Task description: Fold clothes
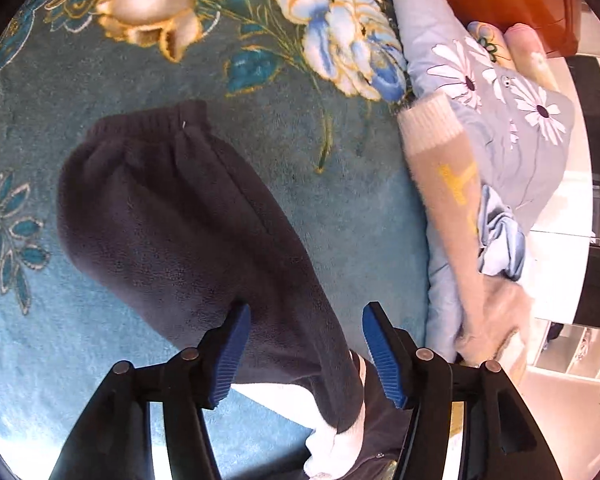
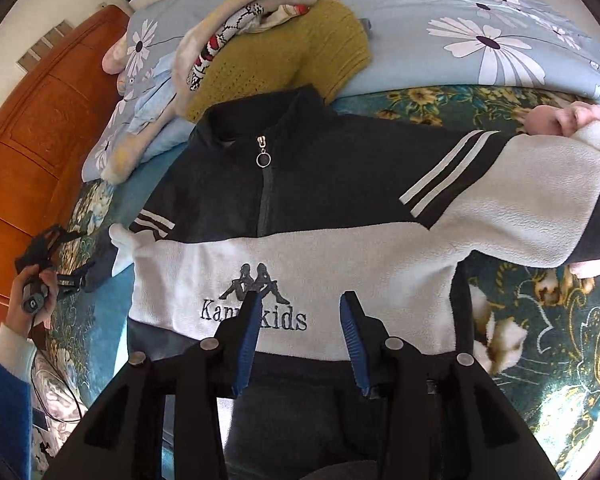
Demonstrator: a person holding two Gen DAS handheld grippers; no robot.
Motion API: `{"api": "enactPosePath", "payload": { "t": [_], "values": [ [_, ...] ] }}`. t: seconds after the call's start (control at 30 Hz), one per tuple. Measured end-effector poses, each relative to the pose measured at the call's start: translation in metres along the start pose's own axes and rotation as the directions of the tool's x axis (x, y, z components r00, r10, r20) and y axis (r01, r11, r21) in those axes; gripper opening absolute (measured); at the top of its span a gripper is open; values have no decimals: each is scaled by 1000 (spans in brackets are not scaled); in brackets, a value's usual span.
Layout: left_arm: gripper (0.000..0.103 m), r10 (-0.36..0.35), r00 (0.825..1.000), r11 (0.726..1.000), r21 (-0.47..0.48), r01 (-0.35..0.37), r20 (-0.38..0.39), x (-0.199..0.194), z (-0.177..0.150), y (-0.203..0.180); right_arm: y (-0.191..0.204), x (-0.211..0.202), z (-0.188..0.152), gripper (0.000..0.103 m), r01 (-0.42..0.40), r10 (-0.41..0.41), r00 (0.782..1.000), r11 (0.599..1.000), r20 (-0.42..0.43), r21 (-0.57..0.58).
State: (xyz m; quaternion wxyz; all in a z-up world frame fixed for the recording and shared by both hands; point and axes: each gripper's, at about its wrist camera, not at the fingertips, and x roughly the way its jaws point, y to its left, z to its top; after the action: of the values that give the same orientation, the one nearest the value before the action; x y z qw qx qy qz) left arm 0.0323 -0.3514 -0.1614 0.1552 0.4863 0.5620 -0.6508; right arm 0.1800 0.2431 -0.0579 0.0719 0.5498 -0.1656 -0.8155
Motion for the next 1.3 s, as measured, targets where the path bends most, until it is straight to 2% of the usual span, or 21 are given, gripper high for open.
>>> {"api": "enactPosePath", "payload": {
  "t": [0.13,0.17,0.2,0.27,0.3,0.37,0.4,0.43,0.47,0.5,0.7,0.77,0.8,0.83,0.87,0.97,1.03,1.07,1.13,1.17,1.3],
  "values": [
    [59,74,997,997,-19,-74,0,21,1,-5,2,8,-5,42,-21,21,999,1000,-29,-4],
    [48,82,997,997,-13,-82,9,20,0,-6,3,10,-6,42,-26,26,999,1000,-36,-5],
    [30,91,996,996,-6,-90,17,18,-2,-8,2,12,-7,42,-30,30,999,1000,-43,-3],
    [14,107,994,994,7,-107,34,14,-6,-10,-4,14,-8,42,-35,36,998,999,-54,18],
    [9,115,992,993,13,-115,42,12,-8,-12,-8,15,-8,42,-37,38,998,999,-54,30],
    [8,130,990,991,25,-132,59,9,-11,-15,-14,14,-8,42,-42,45,998,998,-48,52],
    [8,66,995,996,55,-70,73,-1,-14,-21,-16,12,-7,42,-45,47,998,997,-42,58],
    [8,-28,995,993,115,17,93,-18,-17,-29,-17,11,-6,42,-49,52,998,997,-37,61],
    [8,-123,987,979,177,103,107,-35,-21,-37,-19,9,-5,42,-54,56,998,997,-31,64],
    [8,-218,969,953,240,186,115,-52,-24,-45,-20,7,-5,42,-60,62,998,996,-26,67],
    [9,-305,936,931,260,254,176,-88,-37,32,-27,2,-6,42,-90,92,996,990,-8,106],
    [9,-158,971,978,163,129,178,-60,-25,78,-28,3,-9,42,-97,99,995,988,-13,119],
    [9,-90,986,993,88,78,142,-43,-20,105,-29,4,-10,42,-100,103,995,987,-15,125],
    [9,-82,993,997,-7,83,90,-26,-14,131,-28,4,-11,42,-103,106,994,987,-19,127],
    [12,-122,988,992,-31,126,95,-25,-16,140,-26,4,-12,42,-105,109,994,987,-24,119],
    [13,-245,962,962,-94,256,120,-26,-23,165,-18,-1,-11,42,-100,102,995,992,-21,81],
    [12,-153,978,988,19,152,142,-38,-20,151,-17,-3,-8,42,-91,92,996,993,-12,72],
    [14,-107,982,993,76,96,157,-44,-19,143,-16,-3,-7,42,-87,87,996,994,-8,68],
    [31,-88,974,990,123,63,210,-57,-12,135,-15,0,-5,42,-83,84,996,994,-10,76],
    [48,-83,971,991,121,57,226,-60,-6,133,-15,3,-5,42,-84,85,996,993,-15,83],
    [50,-57,956,997,61,42,287,-64,27,129,-4,15,-8,42,-103,107,993,991,-41,88]
  ]
}}
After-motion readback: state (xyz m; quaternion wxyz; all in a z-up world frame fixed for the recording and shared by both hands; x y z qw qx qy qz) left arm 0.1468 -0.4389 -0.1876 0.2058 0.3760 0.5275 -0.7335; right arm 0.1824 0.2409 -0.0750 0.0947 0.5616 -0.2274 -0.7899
